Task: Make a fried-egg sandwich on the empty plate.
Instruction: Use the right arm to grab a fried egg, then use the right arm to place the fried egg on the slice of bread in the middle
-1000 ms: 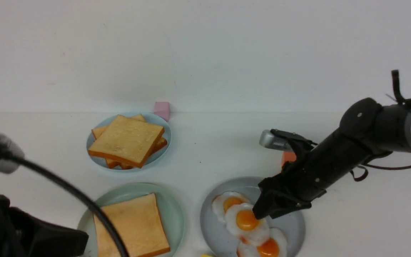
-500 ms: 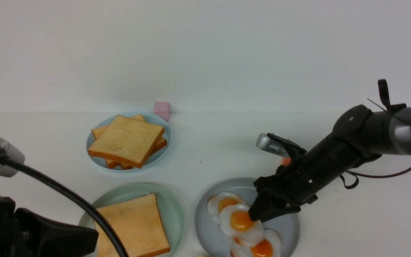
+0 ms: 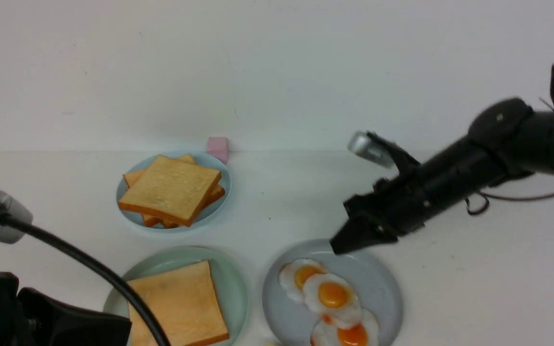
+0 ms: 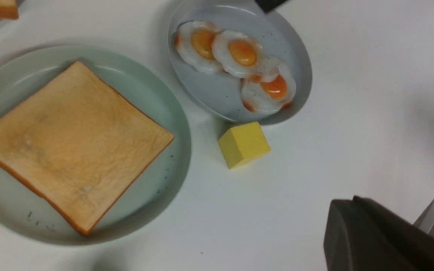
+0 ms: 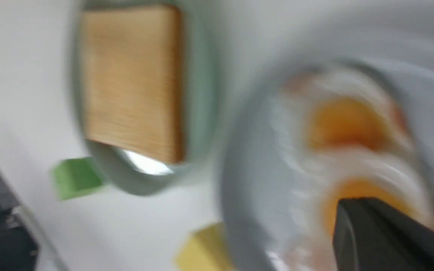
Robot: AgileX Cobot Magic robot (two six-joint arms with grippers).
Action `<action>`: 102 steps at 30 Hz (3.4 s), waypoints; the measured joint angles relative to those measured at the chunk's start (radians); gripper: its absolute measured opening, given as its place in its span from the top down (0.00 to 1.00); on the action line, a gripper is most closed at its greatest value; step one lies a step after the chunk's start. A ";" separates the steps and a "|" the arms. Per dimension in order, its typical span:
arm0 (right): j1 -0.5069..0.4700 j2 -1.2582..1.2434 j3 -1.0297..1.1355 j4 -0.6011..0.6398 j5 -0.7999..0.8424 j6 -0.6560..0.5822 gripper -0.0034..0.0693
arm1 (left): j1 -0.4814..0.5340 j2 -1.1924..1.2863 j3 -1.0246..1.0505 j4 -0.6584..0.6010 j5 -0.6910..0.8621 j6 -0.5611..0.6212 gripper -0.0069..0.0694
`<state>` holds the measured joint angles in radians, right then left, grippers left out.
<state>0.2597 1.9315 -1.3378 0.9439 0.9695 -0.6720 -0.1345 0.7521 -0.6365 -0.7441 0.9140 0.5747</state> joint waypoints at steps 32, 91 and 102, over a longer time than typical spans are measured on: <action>0.010 0.168 -0.206 -0.341 0.192 0.233 0.48 | -0.076 -0.124 0.000 0.060 0.099 -0.009 0.92; 0.397 0.380 -0.542 -0.234 -0.064 0.380 0.90 | -0.076 -0.124 0.000 0.118 0.032 -0.085 0.86; 0.397 0.367 -0.544 -0.222 -0.024 0.381 0.64 | -0.076 -0.124 0.000 0.123 0.030 -0.132 0.86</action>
<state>0.6571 2.2987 -1.8814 0.7216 0.9450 -0.2908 -0.2104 0.6284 -0.6365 -0.6210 0.9436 0.4430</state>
